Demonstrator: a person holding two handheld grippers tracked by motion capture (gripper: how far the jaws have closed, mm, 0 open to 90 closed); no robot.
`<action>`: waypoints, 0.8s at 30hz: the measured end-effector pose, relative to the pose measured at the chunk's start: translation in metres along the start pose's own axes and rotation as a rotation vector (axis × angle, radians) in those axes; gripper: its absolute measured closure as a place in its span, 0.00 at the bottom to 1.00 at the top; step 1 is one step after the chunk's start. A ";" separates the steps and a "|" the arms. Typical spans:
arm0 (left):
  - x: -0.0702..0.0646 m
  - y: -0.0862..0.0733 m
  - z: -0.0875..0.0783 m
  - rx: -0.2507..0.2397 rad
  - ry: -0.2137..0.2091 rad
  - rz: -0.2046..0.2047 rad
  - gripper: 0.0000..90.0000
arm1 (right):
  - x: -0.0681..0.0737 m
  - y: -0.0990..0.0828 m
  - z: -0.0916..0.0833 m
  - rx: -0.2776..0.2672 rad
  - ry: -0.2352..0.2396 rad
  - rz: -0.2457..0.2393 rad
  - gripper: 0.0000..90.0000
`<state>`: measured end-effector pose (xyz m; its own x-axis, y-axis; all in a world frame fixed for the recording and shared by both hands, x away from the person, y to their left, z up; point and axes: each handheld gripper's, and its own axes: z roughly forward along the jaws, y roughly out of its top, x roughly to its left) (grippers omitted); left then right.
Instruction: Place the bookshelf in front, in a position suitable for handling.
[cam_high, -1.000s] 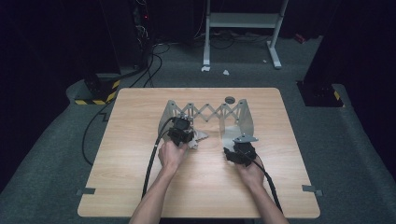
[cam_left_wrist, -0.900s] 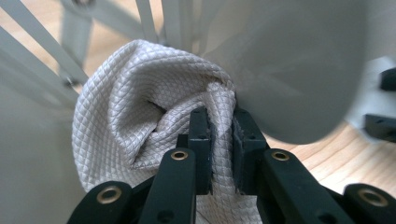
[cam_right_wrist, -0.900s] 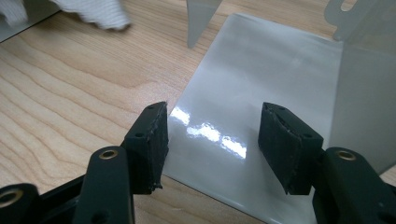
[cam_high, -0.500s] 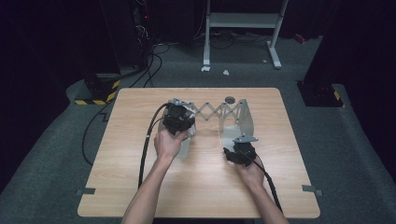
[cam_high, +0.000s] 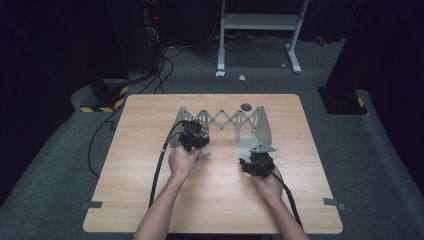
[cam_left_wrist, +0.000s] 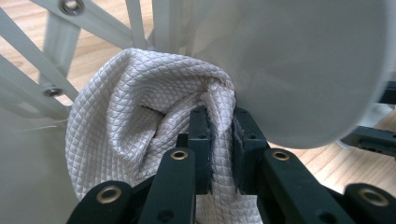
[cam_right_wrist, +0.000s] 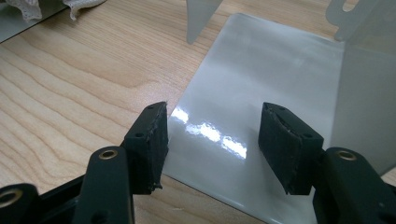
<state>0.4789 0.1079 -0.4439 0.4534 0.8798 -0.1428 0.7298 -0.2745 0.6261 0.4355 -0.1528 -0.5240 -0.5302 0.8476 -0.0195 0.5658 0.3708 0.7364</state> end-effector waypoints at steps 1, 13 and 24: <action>0.000 0.001 -0.003 -0.018 -0.002 0.003 0.89 | 0.000 0.000 0.000 0.000 0.000 0.000 0.48; 0.000 0.033 -0.042 -0.132 0.016 0.038 0.89 | 0.000 0.000 0.000 0.000 -0.001 -0.001 0.48; 0.005 0.034 -0.009 -0.066 0.067 0.009 0.88 | 0.000 0.000 0.000 0.000 -0.001 0.000 0.48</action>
<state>0.5016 0.1068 -0.4162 0.4229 0.9020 -0.0868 0.6894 -0.2581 0.6768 0.4353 -0.1526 -0.5240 -0.5299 0.8478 -0.0202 0.5657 0.3711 0.7364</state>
